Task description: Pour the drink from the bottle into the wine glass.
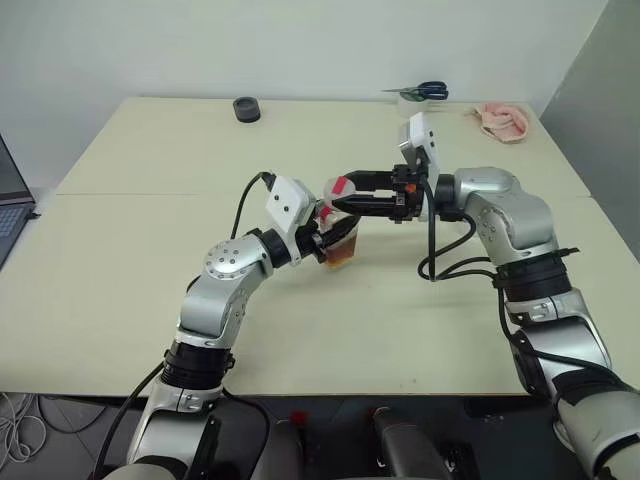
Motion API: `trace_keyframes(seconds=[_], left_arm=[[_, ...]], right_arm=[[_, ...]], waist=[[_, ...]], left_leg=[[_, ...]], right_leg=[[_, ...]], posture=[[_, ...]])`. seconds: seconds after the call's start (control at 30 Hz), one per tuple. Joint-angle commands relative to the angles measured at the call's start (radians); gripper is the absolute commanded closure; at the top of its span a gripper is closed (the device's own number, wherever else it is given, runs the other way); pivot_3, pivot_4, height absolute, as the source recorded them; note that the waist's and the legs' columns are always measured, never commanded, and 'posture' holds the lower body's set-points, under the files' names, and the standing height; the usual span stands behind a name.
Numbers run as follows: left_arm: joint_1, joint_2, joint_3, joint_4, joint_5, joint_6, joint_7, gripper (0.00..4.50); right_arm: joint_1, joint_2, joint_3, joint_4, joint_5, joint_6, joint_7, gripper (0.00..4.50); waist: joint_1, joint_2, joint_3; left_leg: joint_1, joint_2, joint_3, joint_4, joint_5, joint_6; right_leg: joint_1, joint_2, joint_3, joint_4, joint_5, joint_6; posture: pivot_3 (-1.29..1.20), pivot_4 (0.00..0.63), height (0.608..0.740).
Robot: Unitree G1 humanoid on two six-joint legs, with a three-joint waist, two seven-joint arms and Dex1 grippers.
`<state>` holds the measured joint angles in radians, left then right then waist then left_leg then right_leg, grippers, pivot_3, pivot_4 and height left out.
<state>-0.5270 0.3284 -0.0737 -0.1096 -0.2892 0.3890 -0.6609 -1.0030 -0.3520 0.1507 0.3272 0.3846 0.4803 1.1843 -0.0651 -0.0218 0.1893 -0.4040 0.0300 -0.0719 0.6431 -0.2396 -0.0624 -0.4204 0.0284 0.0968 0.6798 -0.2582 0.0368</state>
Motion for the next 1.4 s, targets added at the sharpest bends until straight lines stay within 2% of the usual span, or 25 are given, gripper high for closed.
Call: trace_keyframes(seconds=[0.03,0.07,0.3,0.33,0.57,0.9,1.13,1.27,1.4], left_arm=[[-0.023,-0.008,0.013,-0.057,-0.004,-0.007,0.027,2.63],[-0.022,-0.008,0.014,-0.057,-0.005,-0.007,0.027,2.63],[-0.021,-0.013,0.009,-0.049,-0.004,-0.011,0.026,2.65],[-0.024,-0.014,0.007,-0.045,-0.004,-0.012,0.025,2.65],[-0.032,-0.019,0.002,-0.035,-0.004,-0.017,0.020,2.66],[-0.041,-0.025,-0.006,-0.022,-0.005,-0.022,0.010,2.66],[-0.047,-0.028,-0.010,-0.010,-0.006,-0.026,0.004,2.66],[-0.049,-0.029,-0.011,-0.002,-0.006,-0.030,0.001,2.66],[-0.052,-0.031,-0.011,0.000,-0.006,-0.031,-0.001,2.66]], right_arm=[[-0.032,0.043,0.054,-0.043,0.034,0.032,0.092,2.63],[-0.031,0.043,0.051,-0.051,0.038,0.047,0.093,2.63],[-0.022,0.035,0.017,-0.096,0.041,0.111,0.068,0.23],[-0.018,0.032,0.009,-0.115,0.042,0.119,0.059,0.00],[0.030,0.009,-0.028,-0.258,-0.001,0.188,-0.126,0.00],[0.137,0.037,-0.138,-0.525,0.069,0.352,-0.410,0.00],[0.177,-0.006,-0.144,-0.629,0.089,0.421,-0.495,0.00],[0.201,-0.028,-0.092,-0.660,0.063,0.435,-0.535,0.00],[0.202,-0.001,-0.069,-0.658,0.069,0.439,-0.570,0.00]], waist=[[0.003,0.000,0.000],[0.006,0.000,0.000],[0.007,0.000,0.000],[0.007,0.000,0.000],[0.008,0.000,0.000],[0.008,0.000,0.000],[0.008,0.000,0.000],[0.007,0.000,0.000],[0.006,0.000,0.000]], left_leg=[[0.000,0.000,0.000,0.000,0.000,0.000],[0.000,0.000,0.000,0.000,0.000,0.000],[0.000,-0.001,0.000,0.000,0.000,0.000],[0.000,-0.001,-0.001,0.000,0.000,0.000],[-0.001,-0.001,-0.001,0.000,0.000,0.000],[-0.001,-0.001,-0.001,0.001,0.000,0.000],[-0.001,-0.001,0.000,0.001,0.000,0.000],[-0.001,-0.001,0.000,0.001,0.000,0.000],[-0.001,0.000,0.000,0.001,0.000,0.000]], right_leg=[[0.000,0.000,0.000,0.000,0.001,-0.001],[0.000,-0.001,0.000,0.000,0.001,-0.002],[0.000,-0.001,-0.001,0.000,0.002,-0.004],[0.000,-0.001,-0.001,0.000,0.002,-0.004],[0.000,-0.001,-0.001,0.000,0.002,-0.004],[0.000,-0.001,0.000,0.000,0.002,-0.004],[0.000,-0.001,0.000,0.000,0.000,0.001],[0.000,-0.001,0.000,0.000,0.000,0.001],[0.000,0.000,0.000,0.000,-0.001,0.001]], posture=[[0.00,0.150,0.740],[0.00,0.150,0.740],[0.00,0.150,0.740],[0.00,0.150,0.740],[0.00,0.150,0.740],[0.00,0.150,0.740],[0.00,0.150,0.740],[0.00,0.150,0.740],[0.00,0.150,0.740]])
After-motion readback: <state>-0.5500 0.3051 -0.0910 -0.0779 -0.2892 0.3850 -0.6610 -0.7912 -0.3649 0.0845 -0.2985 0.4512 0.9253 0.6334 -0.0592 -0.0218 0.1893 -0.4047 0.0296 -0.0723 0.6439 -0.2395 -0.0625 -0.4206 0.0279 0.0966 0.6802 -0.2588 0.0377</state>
